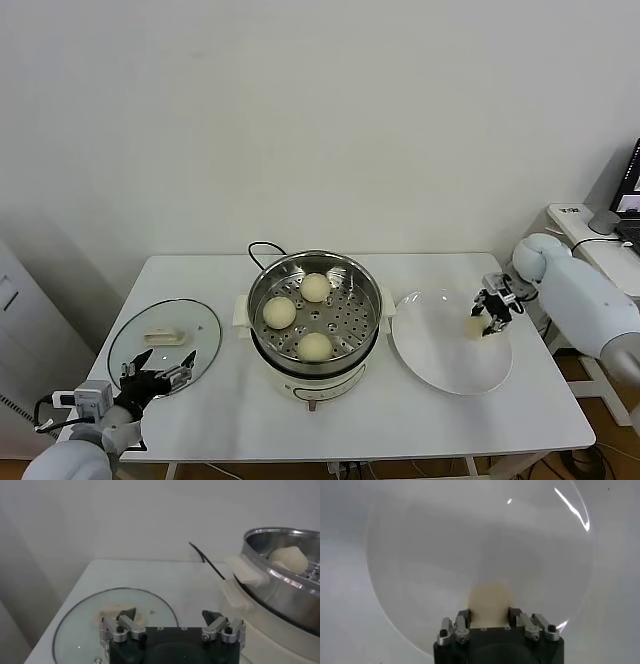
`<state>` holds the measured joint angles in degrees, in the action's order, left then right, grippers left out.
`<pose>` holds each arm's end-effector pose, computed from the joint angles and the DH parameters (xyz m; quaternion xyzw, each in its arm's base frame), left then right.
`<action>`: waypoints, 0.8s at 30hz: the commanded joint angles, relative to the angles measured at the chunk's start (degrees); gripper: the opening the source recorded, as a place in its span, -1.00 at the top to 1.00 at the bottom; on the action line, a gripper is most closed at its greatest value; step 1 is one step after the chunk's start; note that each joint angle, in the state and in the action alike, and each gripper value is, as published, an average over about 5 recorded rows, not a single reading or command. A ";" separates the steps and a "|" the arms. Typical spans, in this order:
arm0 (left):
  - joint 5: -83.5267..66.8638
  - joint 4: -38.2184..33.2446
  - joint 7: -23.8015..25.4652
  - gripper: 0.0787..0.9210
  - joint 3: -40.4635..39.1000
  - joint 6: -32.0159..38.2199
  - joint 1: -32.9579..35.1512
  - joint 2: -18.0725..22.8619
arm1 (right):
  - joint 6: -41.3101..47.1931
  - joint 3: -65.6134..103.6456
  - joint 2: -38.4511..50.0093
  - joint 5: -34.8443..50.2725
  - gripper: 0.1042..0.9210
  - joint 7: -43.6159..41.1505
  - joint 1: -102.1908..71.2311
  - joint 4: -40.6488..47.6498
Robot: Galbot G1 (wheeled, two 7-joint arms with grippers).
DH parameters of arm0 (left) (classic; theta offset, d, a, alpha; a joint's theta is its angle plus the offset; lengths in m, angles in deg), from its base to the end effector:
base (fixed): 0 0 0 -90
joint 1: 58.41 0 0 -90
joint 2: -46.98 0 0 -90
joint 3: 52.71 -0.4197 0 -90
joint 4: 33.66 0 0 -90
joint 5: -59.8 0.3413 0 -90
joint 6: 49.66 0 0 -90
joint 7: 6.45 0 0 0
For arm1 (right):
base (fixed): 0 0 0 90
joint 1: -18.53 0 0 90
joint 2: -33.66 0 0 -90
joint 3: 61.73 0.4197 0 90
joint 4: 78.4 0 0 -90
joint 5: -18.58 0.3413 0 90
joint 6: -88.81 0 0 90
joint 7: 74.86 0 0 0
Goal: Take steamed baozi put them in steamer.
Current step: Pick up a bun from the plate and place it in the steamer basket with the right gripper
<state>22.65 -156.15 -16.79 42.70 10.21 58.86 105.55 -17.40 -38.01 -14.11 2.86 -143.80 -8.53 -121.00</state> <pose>0.1688 0.1464 -0.2980 -0.0335 -0.9708 0.0103 0.2373 0.6113 -0.2943 -0.2079 0.5317 -0.5044 0.5711 0.3696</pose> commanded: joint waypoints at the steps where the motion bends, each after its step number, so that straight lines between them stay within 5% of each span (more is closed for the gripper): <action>1: 0.03 -0.20 -0.10 -0.77 0.02 -0.08 0.06 0.05 | 13.08 -26.16 8.92 26.61 0.09 -0.35 19.89 -17.05; 11: 0.02 -0.90 -0.57 -0.77 -0.07 -0.17 0.25 0.21 | 24.85 -49.44 7.98 46.36 0.09 2.61 44.49 -32.71; 24: -0.01 -1.15 -0.53 -0.77 -0.23 -0.05 0.16 0.36 | 36.88 -56.13 -4.50 57.35 0.09 11.49 52.58 -40.44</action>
<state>22.65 -157.36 -17.25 42.46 10.12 59.01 105.95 10.88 -85.21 -13.01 49.17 -137.08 34.95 -154.34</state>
